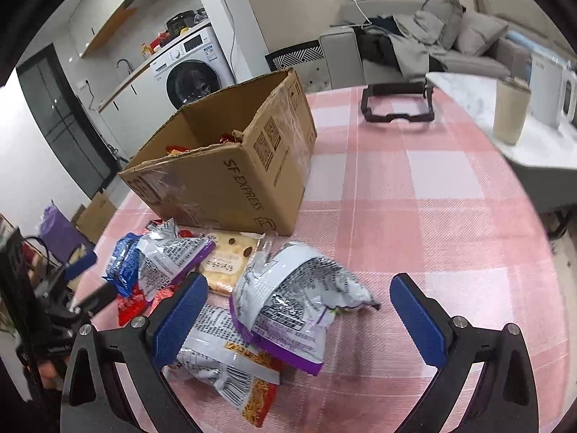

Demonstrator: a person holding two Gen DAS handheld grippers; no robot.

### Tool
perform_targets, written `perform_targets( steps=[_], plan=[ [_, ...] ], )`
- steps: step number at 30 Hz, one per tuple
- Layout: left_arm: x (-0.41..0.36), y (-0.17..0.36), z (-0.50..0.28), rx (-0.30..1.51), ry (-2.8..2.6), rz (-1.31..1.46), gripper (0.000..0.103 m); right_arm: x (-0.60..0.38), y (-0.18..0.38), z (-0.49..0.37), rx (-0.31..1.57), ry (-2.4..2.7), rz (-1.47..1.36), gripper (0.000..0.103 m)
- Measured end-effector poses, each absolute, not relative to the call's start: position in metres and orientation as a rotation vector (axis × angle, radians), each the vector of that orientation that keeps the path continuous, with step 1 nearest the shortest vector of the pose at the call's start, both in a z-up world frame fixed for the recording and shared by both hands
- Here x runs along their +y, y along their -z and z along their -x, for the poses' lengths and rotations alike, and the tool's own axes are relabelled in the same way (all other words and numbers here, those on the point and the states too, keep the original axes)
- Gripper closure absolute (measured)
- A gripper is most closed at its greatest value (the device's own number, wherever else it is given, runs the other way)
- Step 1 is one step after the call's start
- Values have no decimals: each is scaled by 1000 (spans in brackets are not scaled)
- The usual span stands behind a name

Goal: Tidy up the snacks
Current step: 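Grasp the blue biscuit pack with the left tool while the right tool grasps a silver-purple bag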

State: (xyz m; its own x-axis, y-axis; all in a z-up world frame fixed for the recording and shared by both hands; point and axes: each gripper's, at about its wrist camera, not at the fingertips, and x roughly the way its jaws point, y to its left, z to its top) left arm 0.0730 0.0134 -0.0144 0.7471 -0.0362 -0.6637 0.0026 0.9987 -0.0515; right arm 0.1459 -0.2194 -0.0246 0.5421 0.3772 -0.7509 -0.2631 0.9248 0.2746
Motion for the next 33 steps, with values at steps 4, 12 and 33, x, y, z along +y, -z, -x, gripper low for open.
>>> perform_targets(
  steps=[4, 12, 33],
  plan=[
    [15, 20, -74, 739, 24, 64, 1, -221, 32, -152, 956, -393, -190, 0],
    [18, 27, -77, 759, 28, 79, 1, -236, 39, -160, 975, -364, -296, 1],
    [21, 34, -81, 787, 32, 89, 1, -229, 50, -164, 993, -377, -356, 19]
  ],
)
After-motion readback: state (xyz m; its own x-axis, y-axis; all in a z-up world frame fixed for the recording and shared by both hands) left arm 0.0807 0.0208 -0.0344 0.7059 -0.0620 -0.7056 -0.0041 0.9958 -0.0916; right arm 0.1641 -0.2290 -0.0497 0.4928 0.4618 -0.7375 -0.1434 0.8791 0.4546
